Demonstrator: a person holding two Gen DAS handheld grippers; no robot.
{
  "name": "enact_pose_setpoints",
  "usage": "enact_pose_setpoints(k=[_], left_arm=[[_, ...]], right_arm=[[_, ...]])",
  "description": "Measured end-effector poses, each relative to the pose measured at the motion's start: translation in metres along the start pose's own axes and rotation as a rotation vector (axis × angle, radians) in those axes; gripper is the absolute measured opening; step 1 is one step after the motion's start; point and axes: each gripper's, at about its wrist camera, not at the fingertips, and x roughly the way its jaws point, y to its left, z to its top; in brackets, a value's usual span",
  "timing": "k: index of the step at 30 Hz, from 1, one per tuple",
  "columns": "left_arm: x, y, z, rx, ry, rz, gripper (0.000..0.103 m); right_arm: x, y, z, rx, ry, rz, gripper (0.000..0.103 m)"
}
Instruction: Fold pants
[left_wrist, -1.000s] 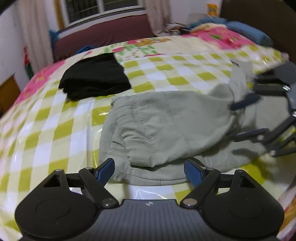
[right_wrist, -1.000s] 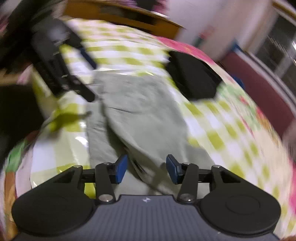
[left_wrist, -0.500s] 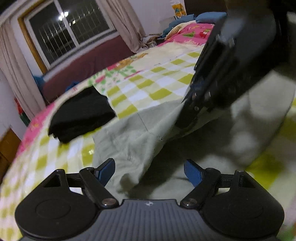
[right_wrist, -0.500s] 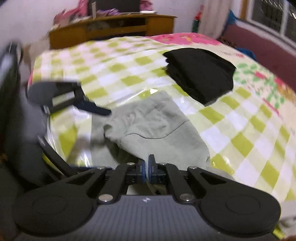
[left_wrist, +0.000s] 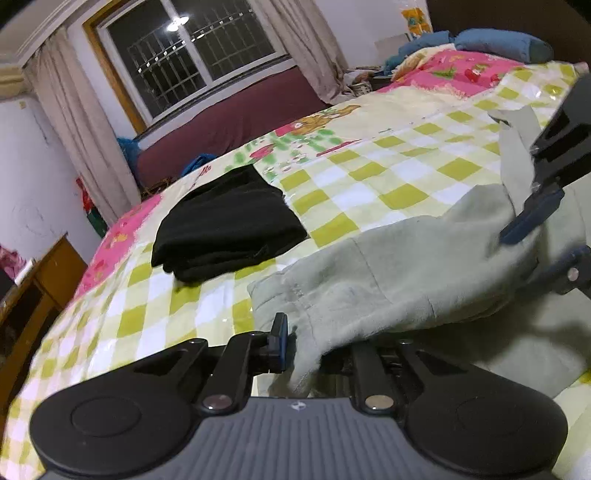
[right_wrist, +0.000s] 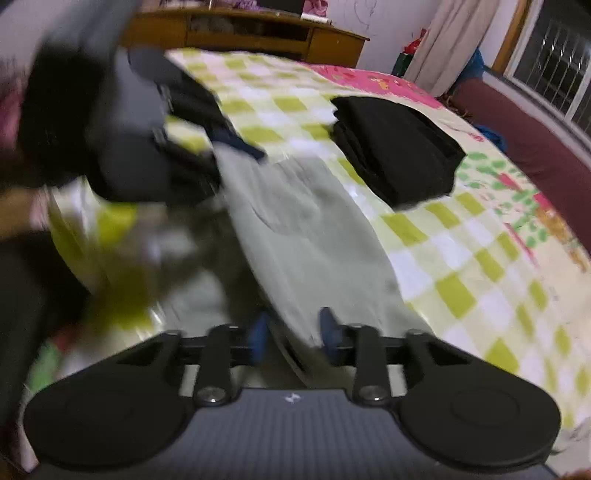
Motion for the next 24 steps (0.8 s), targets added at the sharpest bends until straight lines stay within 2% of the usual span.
enact_pose_setpoints(k=[4,8,15,21,24], left_arm=[[0.004,0.009,0.001,-0.075,0.017,-0.027,0.032],[0.007,0.022,0.007,-0.145,0.027,-0.046,0.032],[-0.006,0.028,0.008,-0.157,0.023,-0.045,0.032],[0.008,0.038,0.004,-0.226,0.076,-0.081,0.032],[0.012,0.038,0.002,-0.230,0.094,-0.084,0.032]], right_arm=[[-0.003,-0.017,-0.020,-0.049,0.044,-0.091,0.049],[-0.006,-0.032,-0.035,-0.107,0.089,-0.183,0.049],[-0.007,-0.052,-0.045,-0.169,0.128,-0.228,0.049],[-0.018,-0.071,-0.041,-0.087,0.093,-0.215,0.049],[-0.008,-0.070,-0.038,-0.161,0.104,-0.230,0.048]])
